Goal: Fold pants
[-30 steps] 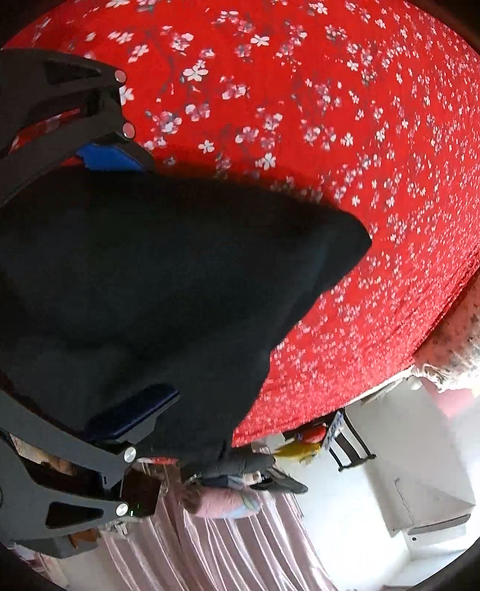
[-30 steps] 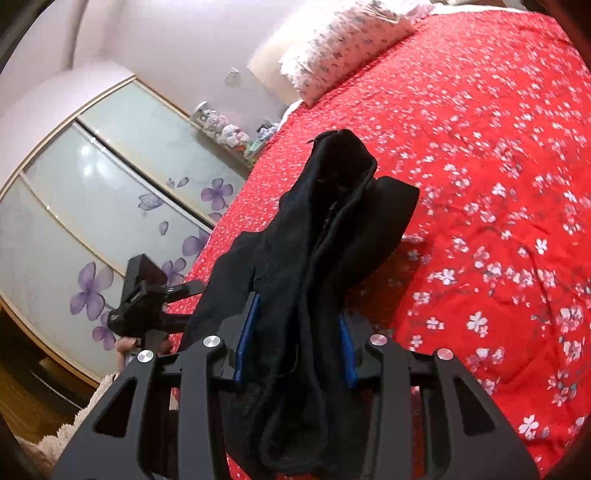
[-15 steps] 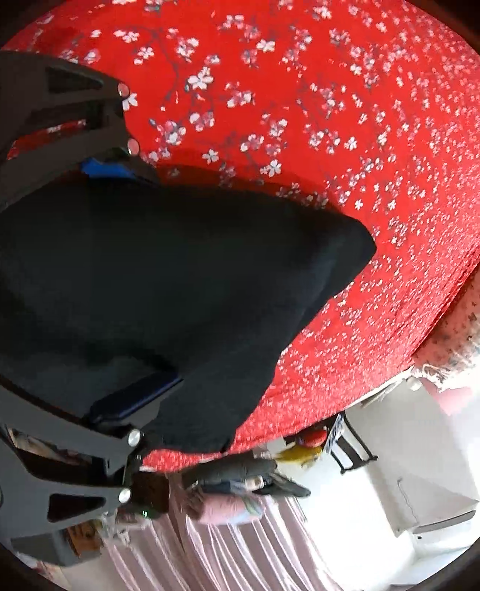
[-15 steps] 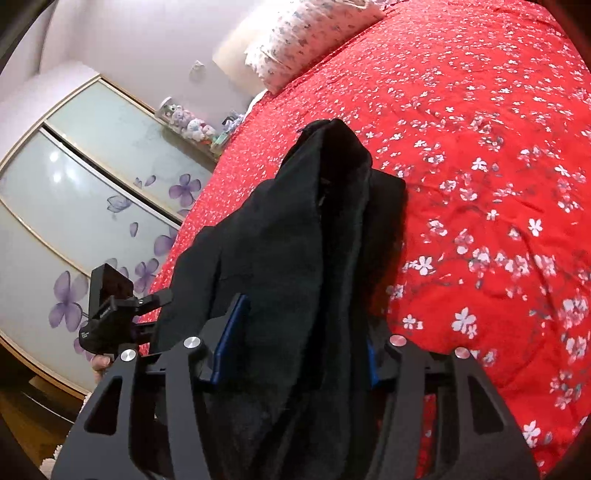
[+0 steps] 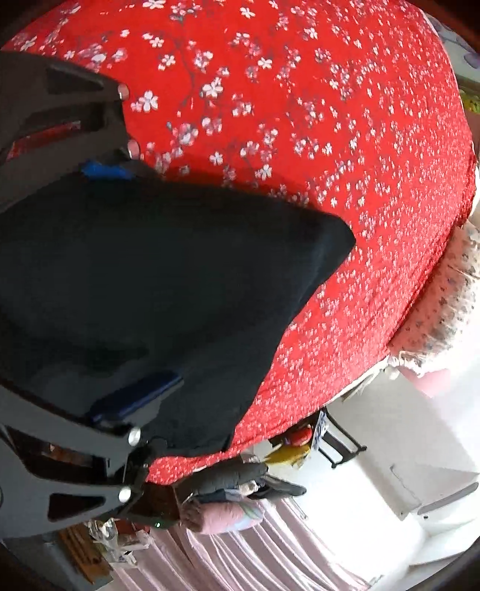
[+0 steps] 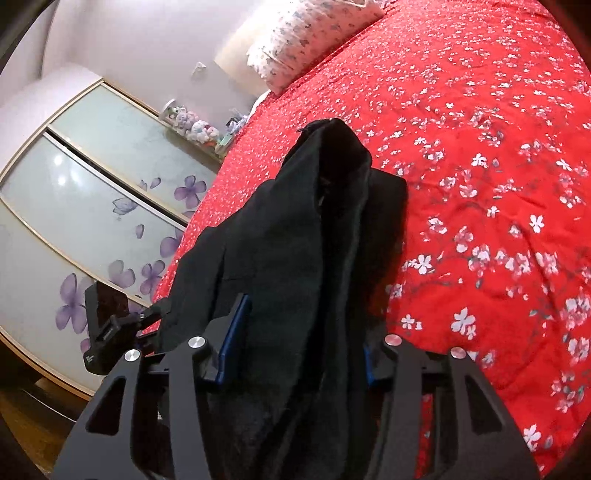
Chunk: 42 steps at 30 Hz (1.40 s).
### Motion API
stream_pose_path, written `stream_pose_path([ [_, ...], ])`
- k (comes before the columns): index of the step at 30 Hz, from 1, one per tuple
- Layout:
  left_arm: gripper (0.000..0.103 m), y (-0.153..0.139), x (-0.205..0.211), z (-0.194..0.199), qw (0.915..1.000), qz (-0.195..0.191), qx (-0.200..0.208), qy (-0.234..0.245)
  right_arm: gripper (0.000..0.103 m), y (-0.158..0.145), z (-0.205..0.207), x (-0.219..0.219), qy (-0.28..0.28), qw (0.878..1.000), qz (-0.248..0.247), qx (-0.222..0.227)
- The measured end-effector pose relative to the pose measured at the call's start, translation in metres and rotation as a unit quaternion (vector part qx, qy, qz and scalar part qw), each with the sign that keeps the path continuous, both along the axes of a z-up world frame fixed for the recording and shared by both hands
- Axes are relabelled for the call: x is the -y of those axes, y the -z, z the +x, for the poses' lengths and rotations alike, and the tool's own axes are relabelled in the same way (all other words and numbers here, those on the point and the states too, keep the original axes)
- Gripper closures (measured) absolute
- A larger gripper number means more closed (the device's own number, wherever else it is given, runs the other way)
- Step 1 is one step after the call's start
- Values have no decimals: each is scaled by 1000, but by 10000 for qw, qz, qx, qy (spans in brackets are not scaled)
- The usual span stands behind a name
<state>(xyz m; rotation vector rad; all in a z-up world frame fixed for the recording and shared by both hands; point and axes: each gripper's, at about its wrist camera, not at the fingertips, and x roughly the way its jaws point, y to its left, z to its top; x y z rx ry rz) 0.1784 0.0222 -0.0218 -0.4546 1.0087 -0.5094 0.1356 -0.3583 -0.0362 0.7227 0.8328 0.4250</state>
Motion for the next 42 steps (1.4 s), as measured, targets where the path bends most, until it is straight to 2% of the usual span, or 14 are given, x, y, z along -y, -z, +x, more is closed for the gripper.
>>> stream_pose_path([
  [2, 53, 3, -10, 5, 9997, -181, -146, -106, 58, 0, -1, 2, 30, 9999, 100, 28],
  [4, 63, 9, -24, 9, 9974, -645, -296, -143, 60, 0, -1, 4, 51, 9996, 269, 79],
  [6, 69, 10, -28, 9, 9961, -820, -307, -102, 63, 0, -1, 9, 36, 9987, 473, 189],
  [10, 77, 1, -29, 5, 9968, -798, -64, -30, 64, -4, -1, 10, 48, 9973, 657, 331],
  [14, 80, -4, -39, 3, 9940, -1091, 48, -114, 66, -9, 2, 13, 19, 9937, 983, 538],
  [21, 82, -27, -39, 15, 9893, -1365, 466, -229, 67, -19, 26, 9, -6, 9912, 1124, 694],
  [24, 82, -40, -30, 24, 9897, -1200, 743, -234, 67, -24, 44, 11, 5, 9896, 1191, 807],
  [32, 83, -49, -5, 71, 9895, -1127, 857, -300, 67, -25, 87, 26, 226, 9867, 1290, 965],
  [36, 83, -41, 2, 95, 9899, -1128, 770, -389, 67, -20, 107, 33, 347, 9842, 1430, 987],
  [40, 82, -26, 8, 115, 9929, -886, 683, -415, 68, -4, 124, 37, 494, 9861, 1379, 785],
  [42, 80, -1, 8, 128, 9960, -663, 250, -552, 67, 9, 131, 38, 674, 9903, 1137, 437],
])
